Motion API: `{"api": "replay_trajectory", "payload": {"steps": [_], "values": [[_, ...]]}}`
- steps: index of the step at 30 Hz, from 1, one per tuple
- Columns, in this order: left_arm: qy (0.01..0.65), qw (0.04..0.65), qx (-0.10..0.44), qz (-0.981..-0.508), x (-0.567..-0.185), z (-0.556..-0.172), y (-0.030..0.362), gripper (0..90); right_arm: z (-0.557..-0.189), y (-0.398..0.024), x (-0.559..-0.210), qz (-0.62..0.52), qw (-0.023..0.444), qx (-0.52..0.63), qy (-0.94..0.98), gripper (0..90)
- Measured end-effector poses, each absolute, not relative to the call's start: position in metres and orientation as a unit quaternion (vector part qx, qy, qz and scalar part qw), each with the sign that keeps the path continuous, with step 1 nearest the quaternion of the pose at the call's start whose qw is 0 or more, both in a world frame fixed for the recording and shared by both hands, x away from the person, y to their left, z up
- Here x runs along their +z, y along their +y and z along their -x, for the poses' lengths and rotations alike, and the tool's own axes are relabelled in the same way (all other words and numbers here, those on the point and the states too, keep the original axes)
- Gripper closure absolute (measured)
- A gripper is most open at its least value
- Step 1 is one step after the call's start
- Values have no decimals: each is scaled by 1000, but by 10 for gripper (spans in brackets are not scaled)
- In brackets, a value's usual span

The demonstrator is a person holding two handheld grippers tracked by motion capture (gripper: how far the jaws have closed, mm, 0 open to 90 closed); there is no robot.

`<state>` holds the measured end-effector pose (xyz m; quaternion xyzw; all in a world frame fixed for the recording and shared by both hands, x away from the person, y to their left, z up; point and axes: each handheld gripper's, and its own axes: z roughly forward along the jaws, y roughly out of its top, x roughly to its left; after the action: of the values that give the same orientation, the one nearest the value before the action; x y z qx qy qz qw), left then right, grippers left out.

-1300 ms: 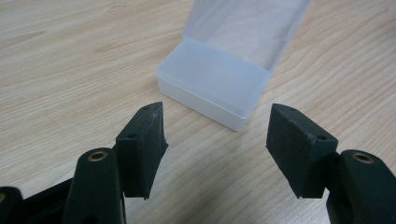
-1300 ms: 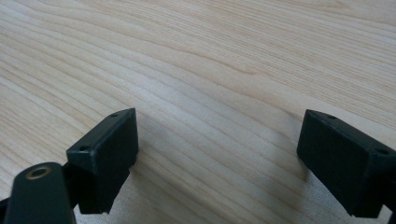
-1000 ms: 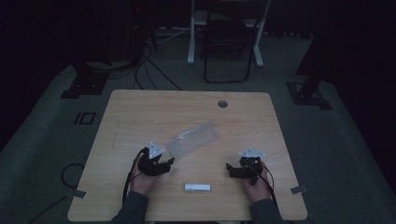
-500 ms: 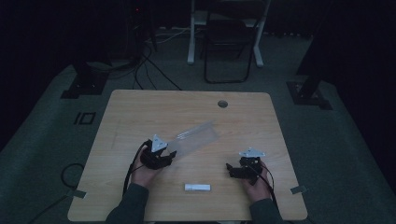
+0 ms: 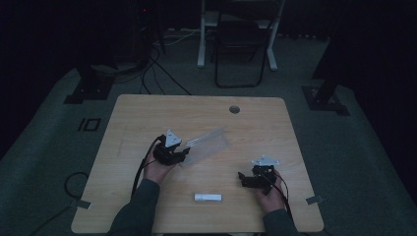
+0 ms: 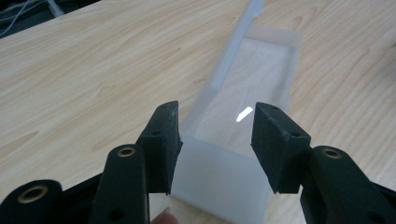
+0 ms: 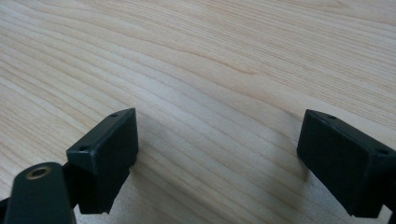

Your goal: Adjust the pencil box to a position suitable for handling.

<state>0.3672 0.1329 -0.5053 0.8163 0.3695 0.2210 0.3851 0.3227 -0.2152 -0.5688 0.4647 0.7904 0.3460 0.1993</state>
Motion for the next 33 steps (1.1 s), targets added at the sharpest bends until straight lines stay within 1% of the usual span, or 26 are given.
{"api": "replay_trajectory", "payload": {"steps": [7,12,15,17,18,22,23,26,28,33], "values": [[366,372,214,-826,-514,-385,125,539,-323,-215,-569,-466,199,346,790,124],[367,358,206,-833,-522,-397,118,571,-323,-215,-569,-466,199,346,790,124],[372,345,209,-836,-528,-404,112,627,-323,-215,-569,-466,199,346,790,124],[378,340,206,-836,-529,-406,113,693,-323,-215,-569,-466,199,346,790,124],[378,340,206,-836,-529,-406,113,731,-323,-215,-569,-466,199,346,790,124],[370,331,221,-839,-528,-403,112,785,-323,-215,-569,-466,199,346,790,124],[366,328,229,-840,-528,-400,113,794,-323,-215,-569,-466,199,346,790,124],[367,328,231,-839,-529,-397,116,802,-323,-215,-569,-466,199,346,790,124],[370,324,240,-837,-529,-393,118,838,-323,-215,-569,-466,199,346,790,124],[383,314,252,-832,-529,-378,131,841,-323,-215,-569,-465,199,346,790,124]]}}
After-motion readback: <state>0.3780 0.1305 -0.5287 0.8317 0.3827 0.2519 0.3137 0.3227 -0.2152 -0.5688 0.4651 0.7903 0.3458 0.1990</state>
